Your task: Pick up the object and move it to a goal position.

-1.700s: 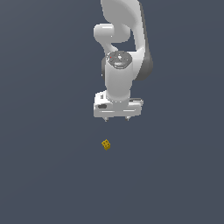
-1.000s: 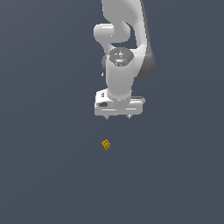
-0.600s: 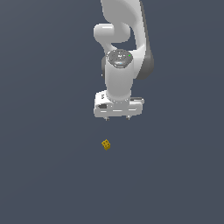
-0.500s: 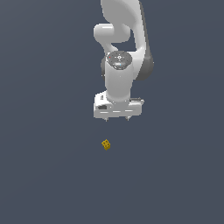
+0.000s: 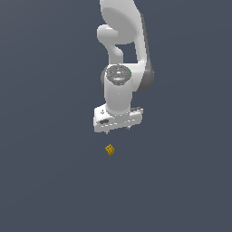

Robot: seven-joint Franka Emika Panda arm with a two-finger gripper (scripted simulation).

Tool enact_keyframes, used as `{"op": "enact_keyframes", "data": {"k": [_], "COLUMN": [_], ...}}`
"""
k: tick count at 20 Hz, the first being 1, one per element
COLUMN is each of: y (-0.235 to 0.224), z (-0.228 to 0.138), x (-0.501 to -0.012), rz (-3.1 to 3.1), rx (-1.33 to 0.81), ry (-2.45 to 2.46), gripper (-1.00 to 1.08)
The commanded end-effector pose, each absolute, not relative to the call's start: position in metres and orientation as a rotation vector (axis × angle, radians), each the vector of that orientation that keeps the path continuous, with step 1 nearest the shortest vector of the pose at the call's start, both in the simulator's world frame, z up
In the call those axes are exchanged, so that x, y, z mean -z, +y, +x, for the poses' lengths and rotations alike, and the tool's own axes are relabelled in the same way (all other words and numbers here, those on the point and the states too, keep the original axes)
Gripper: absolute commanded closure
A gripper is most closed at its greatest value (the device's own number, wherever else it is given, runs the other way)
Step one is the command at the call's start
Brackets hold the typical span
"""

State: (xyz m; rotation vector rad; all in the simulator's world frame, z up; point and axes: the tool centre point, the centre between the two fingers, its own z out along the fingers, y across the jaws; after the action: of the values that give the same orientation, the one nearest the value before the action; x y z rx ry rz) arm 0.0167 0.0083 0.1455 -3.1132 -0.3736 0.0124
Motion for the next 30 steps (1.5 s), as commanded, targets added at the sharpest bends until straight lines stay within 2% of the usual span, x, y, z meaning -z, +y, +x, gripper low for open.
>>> {"op": "enact_keyframes", "data": {"k": [1, 15, 30], "y": [0.002, -0.028, -0.035], "z": [0.023, 0.049, 0.053], "x": [-0.136, -0.084, -0.067], "rz": [-3.103, -3.009, -2.980], "rx": [-0.012, -0.003, -0.001], "ry": [-0.465, -0.906, -0.993], "gripper": [-0.92, -0.92, -0.92]}}
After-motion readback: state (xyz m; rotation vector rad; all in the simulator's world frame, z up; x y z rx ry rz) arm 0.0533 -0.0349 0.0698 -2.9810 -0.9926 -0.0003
